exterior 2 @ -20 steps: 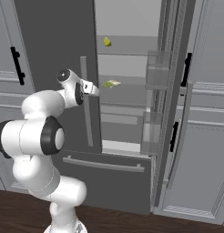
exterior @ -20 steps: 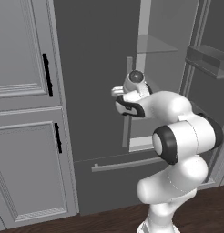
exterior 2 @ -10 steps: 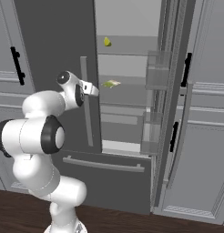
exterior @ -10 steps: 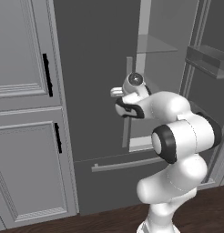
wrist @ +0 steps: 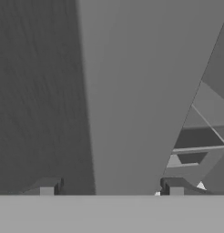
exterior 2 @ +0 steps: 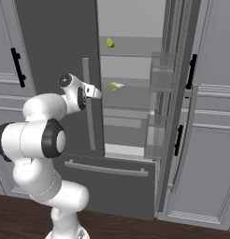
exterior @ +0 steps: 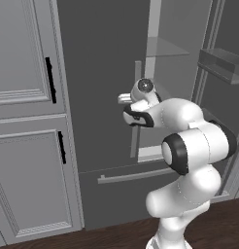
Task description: Grab a lemon wedge from the fridge and one ice cube from the ice bowl, and put them in the glass of lemonade.
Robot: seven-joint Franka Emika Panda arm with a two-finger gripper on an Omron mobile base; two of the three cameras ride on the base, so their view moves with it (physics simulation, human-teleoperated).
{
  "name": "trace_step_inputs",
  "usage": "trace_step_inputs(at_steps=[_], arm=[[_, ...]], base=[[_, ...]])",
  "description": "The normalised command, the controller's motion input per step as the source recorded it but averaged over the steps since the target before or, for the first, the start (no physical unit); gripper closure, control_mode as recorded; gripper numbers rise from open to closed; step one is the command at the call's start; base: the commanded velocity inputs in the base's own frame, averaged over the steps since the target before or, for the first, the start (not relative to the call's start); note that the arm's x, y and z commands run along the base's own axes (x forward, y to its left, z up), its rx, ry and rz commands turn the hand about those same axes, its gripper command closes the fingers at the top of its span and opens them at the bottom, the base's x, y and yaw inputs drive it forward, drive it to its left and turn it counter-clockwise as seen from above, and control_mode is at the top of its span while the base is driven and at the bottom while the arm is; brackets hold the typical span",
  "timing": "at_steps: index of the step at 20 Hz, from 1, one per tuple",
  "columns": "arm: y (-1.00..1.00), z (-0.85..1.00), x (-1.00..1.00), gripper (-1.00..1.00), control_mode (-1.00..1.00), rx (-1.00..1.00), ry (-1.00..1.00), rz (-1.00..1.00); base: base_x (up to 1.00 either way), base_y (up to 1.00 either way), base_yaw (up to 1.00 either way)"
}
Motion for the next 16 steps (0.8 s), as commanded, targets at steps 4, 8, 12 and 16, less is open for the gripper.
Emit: trace_step_inputs(at_steps=[4,8,12,16], arm=[[0.00,0.00,0.02,1.00,-1.00,0.00,0.09,0.00],[0.00,0.00,0.01,1.00,-1.00,0.00,0.07,0.00],[0.01,0.00,0.00,1.00,-1.00,0.00,0.02,0.00],[0.41,0.00,0.00,1.00,-1.00,0.00,-0.07,0.00]], base=[[0.00,0.00,0.00],[0.00,0.00,0.00],[0.00,0.00,0.00],[0.00,0.00,0.00]])
